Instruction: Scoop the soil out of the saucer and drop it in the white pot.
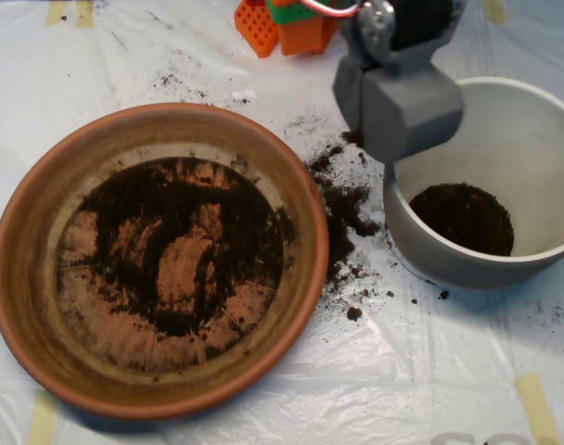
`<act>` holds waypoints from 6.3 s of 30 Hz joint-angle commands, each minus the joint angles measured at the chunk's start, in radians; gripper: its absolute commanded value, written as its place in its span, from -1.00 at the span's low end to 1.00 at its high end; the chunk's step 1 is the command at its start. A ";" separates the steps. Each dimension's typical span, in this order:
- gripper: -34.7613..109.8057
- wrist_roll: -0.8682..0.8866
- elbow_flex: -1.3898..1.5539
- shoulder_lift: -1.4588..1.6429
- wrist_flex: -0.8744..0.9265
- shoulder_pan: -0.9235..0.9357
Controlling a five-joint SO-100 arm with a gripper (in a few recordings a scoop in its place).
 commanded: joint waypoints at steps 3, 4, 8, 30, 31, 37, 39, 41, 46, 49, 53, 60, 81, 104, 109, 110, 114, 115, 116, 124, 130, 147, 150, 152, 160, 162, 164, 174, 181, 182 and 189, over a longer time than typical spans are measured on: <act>-0.53 -0.031 -0.084 -0.021 -0.011 -0.161; -0.53 -0.032 -0.087 -0.028 -0.018 -0.179; -0.46 -0.034 -0.158 -0.077 0.017 -0.229; -0.06 -0.040 -0.043 -0.008 0.020 -0.222; -0.05 -0.038 -0.055 -0.005 0.021 -0.219; 0.11 0.005 -0.250 -0.028 0.101 -0.126; 0.11 -0.002 -0.258 -0.020 0.106 -0.077; 0.11 -0.008 -0.255 -0.015 0.117 -0.025; 0.11 0.014 -0.169 0.014 0.091 0.130; 0.12 0.025 -0.066 0.040 0.043 0.232; 0.12 0.014 0.146 0.086 -0.064 0.347; 0.12 -0.003 0.505 0.115 -0.225 0.460; 0.25 -0.009 0.494 -0.293 -0.344 0.758; 0.07 -0.089 0.153 -0.591 -0.196 0.782; -0.02 -0.097 0.152 -0.589 -0.172 0.773; -0.03 -0.097 0.152 -0.589 -0.169 0.773; -0.11 -0.104 0.150 -0.578 -0.153 0.784; -0.11 -0.106 0.153 -0.572 -0.153 0.792; -0.11 -0.107 0.153 -0.569 -0.153 0.798; -0.10 -0.172 0.207 -0.540 -0.189 0.873; -0.10 -0.224 0.385 -0.454 -0.307 0.902; -0.52 -0.270 0.854 -0.064 -0.541 0.857; -0.52 -0.268 0.841 -0.011 -0.506 0.842; -0.52 -0.249 0.816 0.038 -0.479 0.830; -0.53 -0.114 0.563 0.117 -0.290 0.710; -0.53 -0.083 0.497 0.133 -0.250 0.666; -0.53 -0.063 0.440 0.158 -0.210 0.620; -0.53 -0.051 0.342 0.313 -0.098 0.387; -0.53 -0.069 0.353 0.402 -0.080 0.199; -0.53 -0.069 0.341 0.403 -0.071 0.173; -0.53 -0.075 0.224 0.322 -0.034 -0.002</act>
